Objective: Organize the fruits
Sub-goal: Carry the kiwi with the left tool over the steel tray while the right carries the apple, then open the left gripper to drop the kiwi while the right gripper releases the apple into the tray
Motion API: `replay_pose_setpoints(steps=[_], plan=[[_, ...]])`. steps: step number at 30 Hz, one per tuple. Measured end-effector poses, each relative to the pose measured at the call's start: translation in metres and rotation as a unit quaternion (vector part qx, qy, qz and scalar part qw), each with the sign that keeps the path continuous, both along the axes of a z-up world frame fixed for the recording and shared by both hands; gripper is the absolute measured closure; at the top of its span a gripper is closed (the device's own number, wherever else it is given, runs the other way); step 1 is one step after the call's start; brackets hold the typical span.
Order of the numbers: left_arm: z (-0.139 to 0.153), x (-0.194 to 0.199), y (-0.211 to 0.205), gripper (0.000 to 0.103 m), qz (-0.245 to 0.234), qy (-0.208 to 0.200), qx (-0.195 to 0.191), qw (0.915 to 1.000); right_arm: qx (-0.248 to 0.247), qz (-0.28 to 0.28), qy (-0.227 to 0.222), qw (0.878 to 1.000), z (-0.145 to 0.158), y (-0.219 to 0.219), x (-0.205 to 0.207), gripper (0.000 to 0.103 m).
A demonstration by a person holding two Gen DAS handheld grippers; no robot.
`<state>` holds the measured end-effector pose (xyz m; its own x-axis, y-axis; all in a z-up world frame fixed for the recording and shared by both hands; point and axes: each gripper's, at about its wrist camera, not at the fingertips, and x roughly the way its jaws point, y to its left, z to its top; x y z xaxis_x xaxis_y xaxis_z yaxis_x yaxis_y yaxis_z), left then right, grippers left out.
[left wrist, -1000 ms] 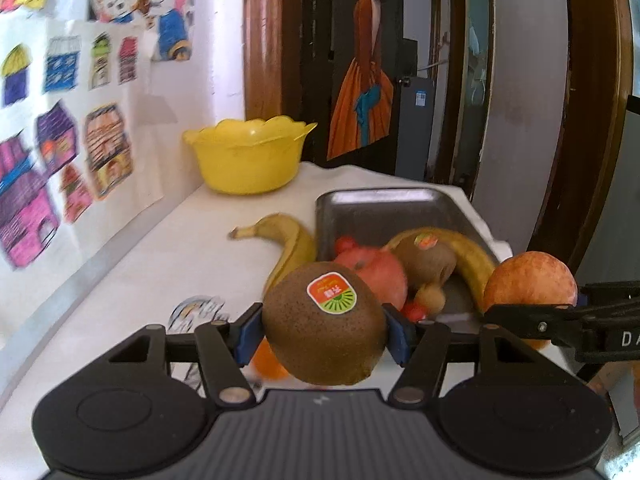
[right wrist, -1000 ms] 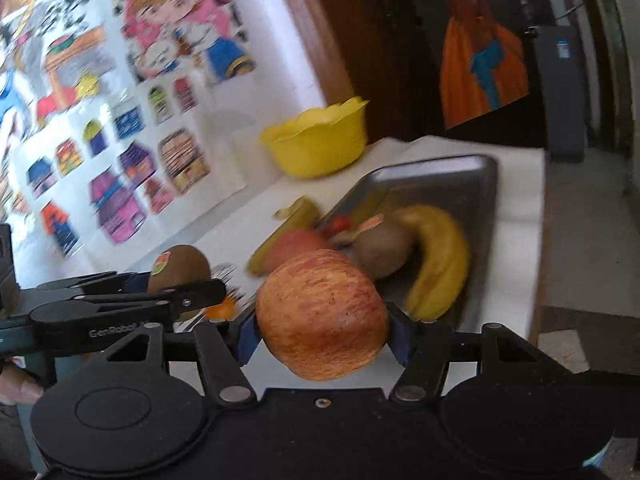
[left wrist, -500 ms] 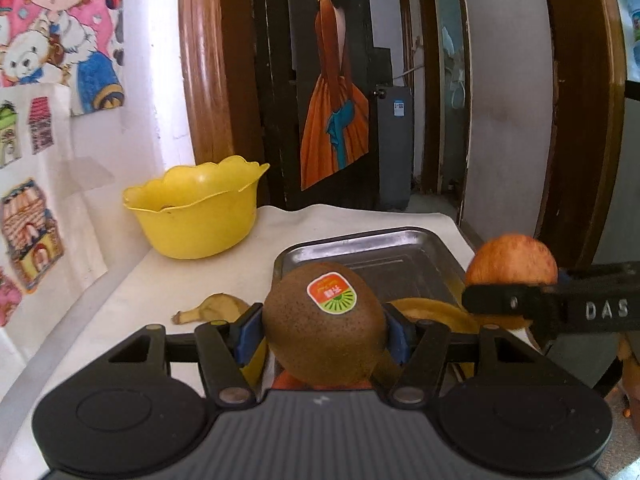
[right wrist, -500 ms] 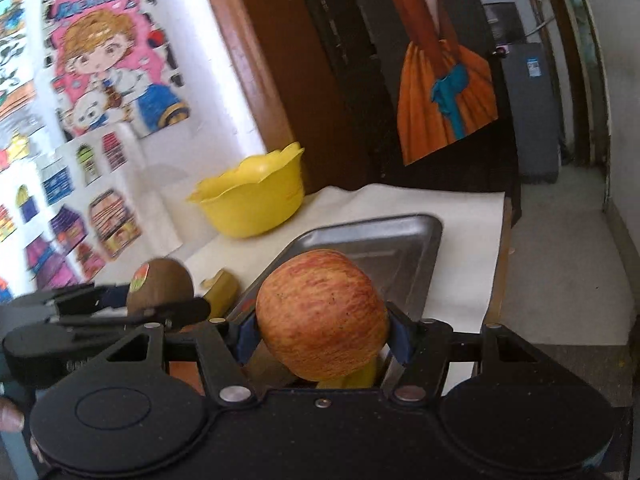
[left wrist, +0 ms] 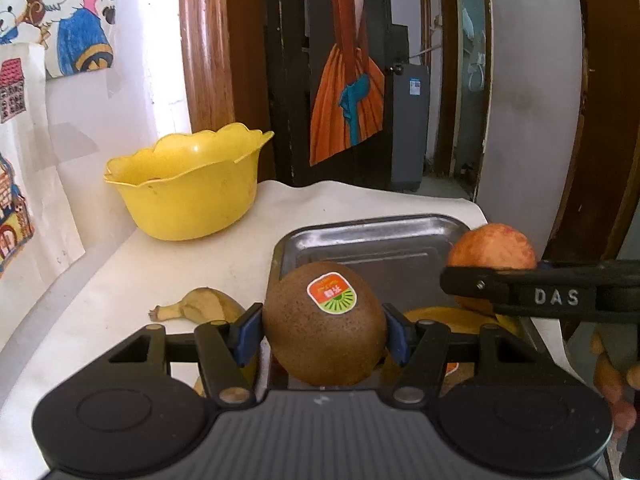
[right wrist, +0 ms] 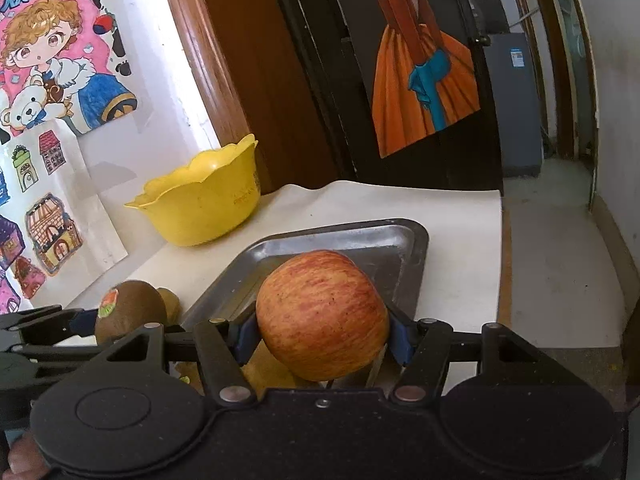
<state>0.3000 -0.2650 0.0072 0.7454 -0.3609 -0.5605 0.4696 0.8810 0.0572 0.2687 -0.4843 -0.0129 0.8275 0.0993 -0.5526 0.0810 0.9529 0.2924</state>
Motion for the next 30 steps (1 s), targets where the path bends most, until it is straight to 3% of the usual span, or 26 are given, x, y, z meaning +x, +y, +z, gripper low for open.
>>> replay_pose_setpoints(steps=[11,15,17,30], plan=[[-0.01,0.003,-0.002,0.037,-0.008,0.011,0.004,0.9999,-0.003,-0.001,0.006,1.0,-0.003,0.003,0.009,0.039],[-0.006,-0.007,-0.003,0.022,-0.023,-0.011,0.004,0.9997,0.001,-0.007,0.004,1.0,-0.004,0.003,0.007,0.038],[-0.005,-0.011,-0.003,0.021,-0.028,-0.018,0.006,0.9994,0.003,0.001,-0.003,1.0,-0.002,0.005,0.005,0.037],[0.024,-0.042,0.031,0.0,0.01,-0.056,-0.032,0.9979,-0.001,-0.022,-0.049,0.999,0.04,0.003,-0.041,0.011]])
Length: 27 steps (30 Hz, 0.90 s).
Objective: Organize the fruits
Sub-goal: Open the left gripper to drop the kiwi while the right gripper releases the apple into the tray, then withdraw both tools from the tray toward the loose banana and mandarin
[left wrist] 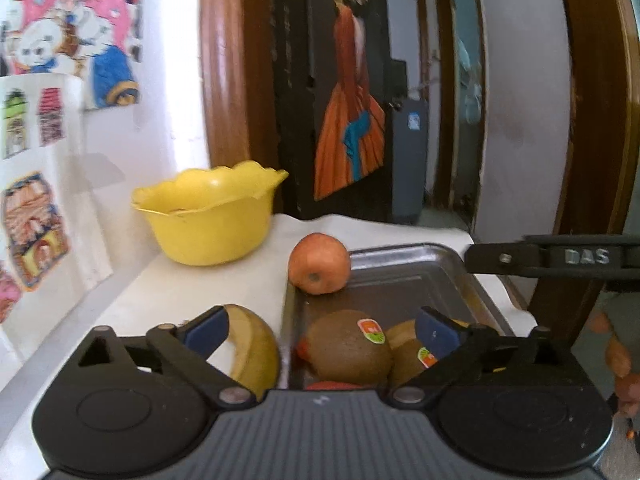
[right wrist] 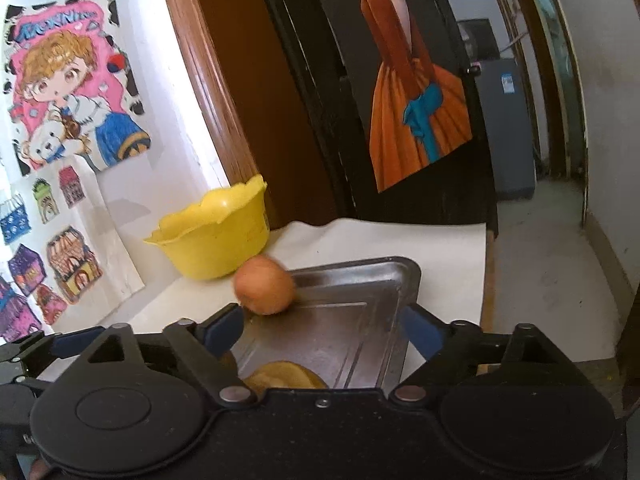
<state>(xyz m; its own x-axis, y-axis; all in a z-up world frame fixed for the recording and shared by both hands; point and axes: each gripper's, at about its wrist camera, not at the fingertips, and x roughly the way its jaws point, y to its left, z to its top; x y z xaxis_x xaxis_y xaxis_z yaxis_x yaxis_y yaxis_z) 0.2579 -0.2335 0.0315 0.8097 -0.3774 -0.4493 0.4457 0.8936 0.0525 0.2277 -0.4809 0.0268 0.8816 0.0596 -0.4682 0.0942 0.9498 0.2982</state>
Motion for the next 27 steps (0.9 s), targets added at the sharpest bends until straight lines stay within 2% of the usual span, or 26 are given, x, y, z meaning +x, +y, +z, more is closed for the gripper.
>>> replay_pose_setpoints(steps=[6,17,21,27], plan=[[0.021,-0.024,0.032,0.0,0.028,-0.018,-0.023,0.9992,-0.003,0.003,-0.023,1.0,0.024,0.016,-0.035,0.001],[0.053,-0.08,0.096,0.0,0.063,-0.054,-0.061,0.9947,-0.034,0.012,-0.051,0.998,0.065,0.069,-0.104,0.001],[0.054,-0.098,0.125,0.0,0.084,-0.055,-0.064,0.9929,-0.046,0.008,-0.043,0.998,0.068,0.09,-0.134,0.001],[0.043,-0.118,0.17,0.0,0.098,-0.039,-0.078,0.9914,-0.065,-0.003,-0.009,0.998,0.064,0.128,-0.175,0.001]])
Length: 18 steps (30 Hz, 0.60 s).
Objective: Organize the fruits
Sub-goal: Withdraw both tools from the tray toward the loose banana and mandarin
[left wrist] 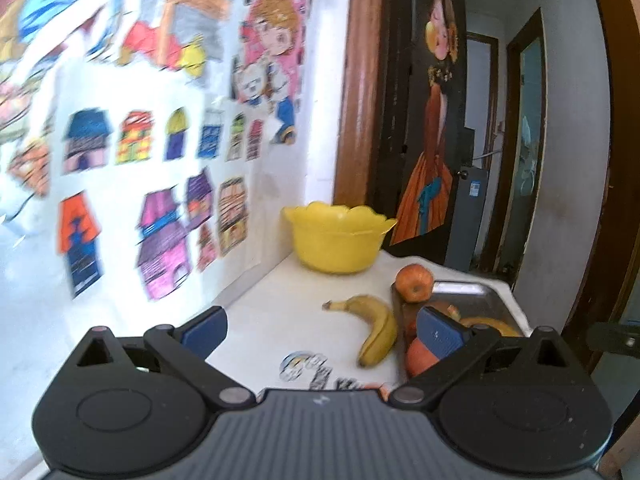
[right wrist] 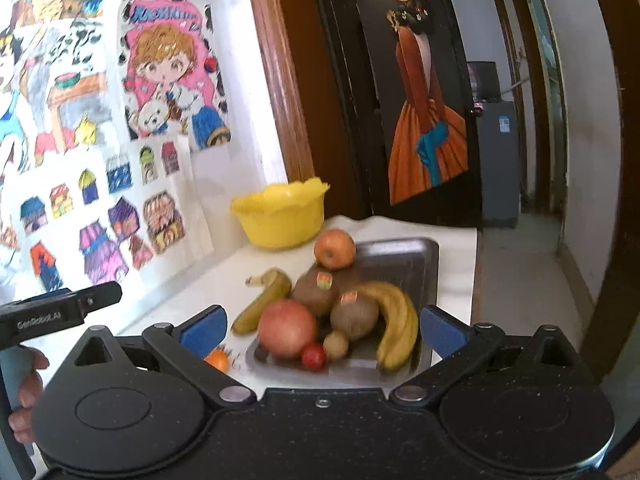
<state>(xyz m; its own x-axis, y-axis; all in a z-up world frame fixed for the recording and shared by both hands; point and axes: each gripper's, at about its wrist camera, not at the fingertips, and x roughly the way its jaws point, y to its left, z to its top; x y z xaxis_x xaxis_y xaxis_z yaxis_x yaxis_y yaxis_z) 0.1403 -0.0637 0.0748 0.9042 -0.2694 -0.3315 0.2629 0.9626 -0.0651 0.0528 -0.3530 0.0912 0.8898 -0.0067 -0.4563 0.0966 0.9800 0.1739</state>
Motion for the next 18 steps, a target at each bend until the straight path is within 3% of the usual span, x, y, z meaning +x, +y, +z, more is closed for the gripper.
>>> replay_pose_setpoints(steps=[7,18], plan=[[-0.027,-0.014,0.038,0.0,0.008,0.029,-0.007,0.9995,0.015,0.003,0.034,0.999,-0.015,0.044,-0.026,0.001],[-0.058,-0.015,0.063,0.0,0.02,0.078,0.015,0.9966,0.003,0.036,0.11,0.993,-0.048,0.098,-0.005,0.001]])
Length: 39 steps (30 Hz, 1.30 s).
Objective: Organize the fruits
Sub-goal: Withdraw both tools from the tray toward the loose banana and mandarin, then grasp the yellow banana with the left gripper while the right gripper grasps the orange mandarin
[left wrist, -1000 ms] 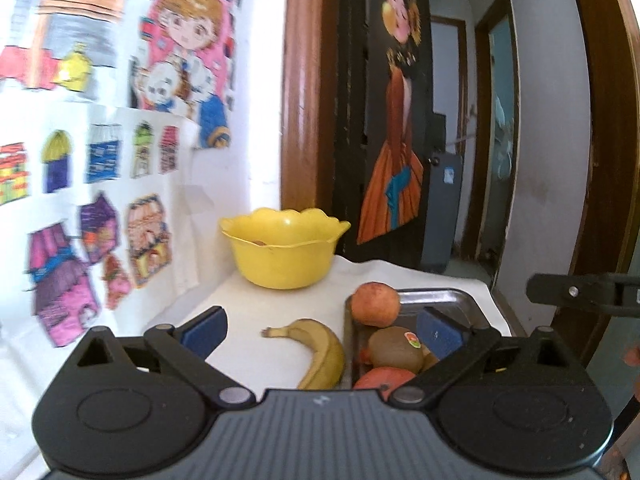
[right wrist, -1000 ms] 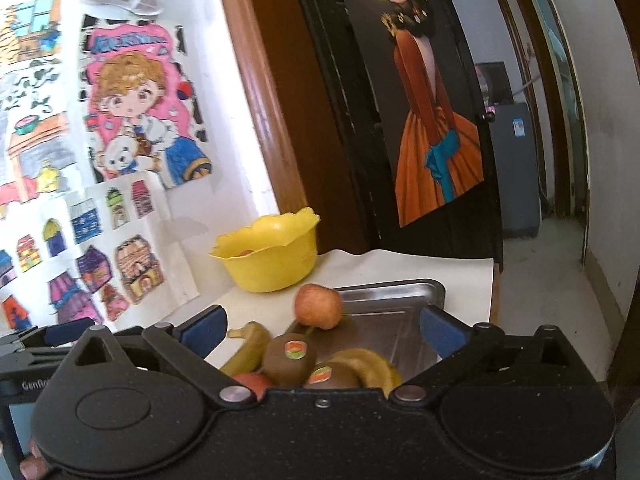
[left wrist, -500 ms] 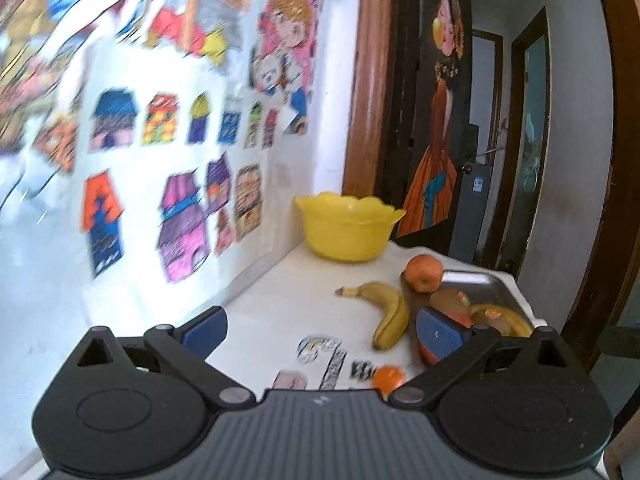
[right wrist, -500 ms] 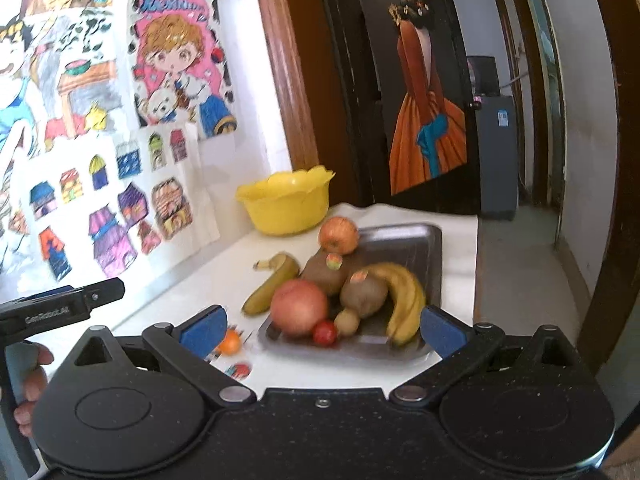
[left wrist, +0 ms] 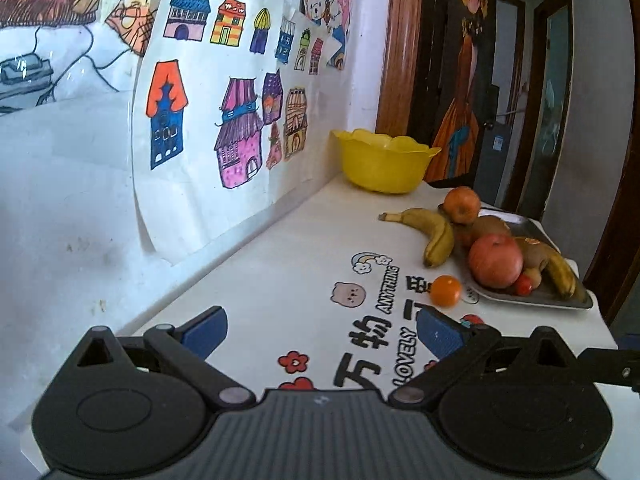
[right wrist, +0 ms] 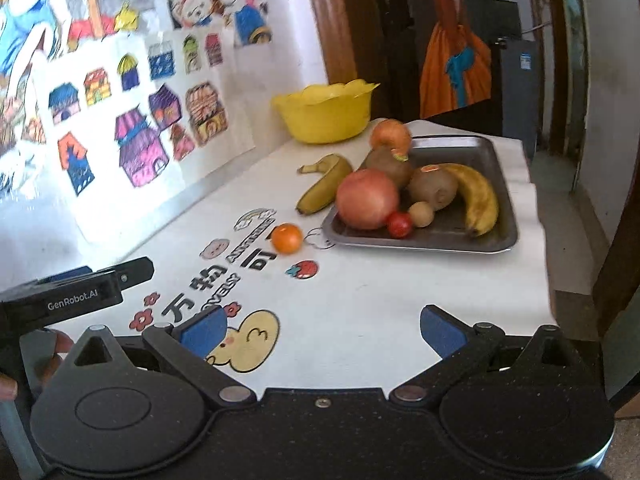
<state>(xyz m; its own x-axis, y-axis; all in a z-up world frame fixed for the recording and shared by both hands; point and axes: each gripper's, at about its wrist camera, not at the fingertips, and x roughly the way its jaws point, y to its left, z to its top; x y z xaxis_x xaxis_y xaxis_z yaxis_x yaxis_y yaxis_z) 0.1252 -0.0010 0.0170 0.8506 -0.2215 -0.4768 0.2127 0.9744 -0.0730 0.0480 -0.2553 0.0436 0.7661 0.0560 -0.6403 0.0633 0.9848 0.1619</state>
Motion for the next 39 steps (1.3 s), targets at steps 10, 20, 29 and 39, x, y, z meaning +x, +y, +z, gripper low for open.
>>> replay_pose_setpoints(steps=[10,20,29,39], plan=[[0.006,0.018,-0.005,0.0,0.019,-0.002,0.016,0.9997,-0.015,0.043,0.007,0.999,-0.003,0.018,0.026,0.001],[0.034,0.048,-0.028,0.0,0.014,-0.034,0.064,0.9973,0.021,0.066,0.001,0.998,-0.002,0.016,0.064,0.001],[0.029,0.101,-0.073,0.0,-0.049,-0.029,0.09,0.9943,0.023,0.104,0.006,0.994,-0.026,0.008,0.102,0.001],[-0.002,0.149,-0.113,0.0,-0.137,-0.007,0.086,0.9868,0.017,0.158,0.012,0.987,-0.041,0.007,0.128,0.015]])
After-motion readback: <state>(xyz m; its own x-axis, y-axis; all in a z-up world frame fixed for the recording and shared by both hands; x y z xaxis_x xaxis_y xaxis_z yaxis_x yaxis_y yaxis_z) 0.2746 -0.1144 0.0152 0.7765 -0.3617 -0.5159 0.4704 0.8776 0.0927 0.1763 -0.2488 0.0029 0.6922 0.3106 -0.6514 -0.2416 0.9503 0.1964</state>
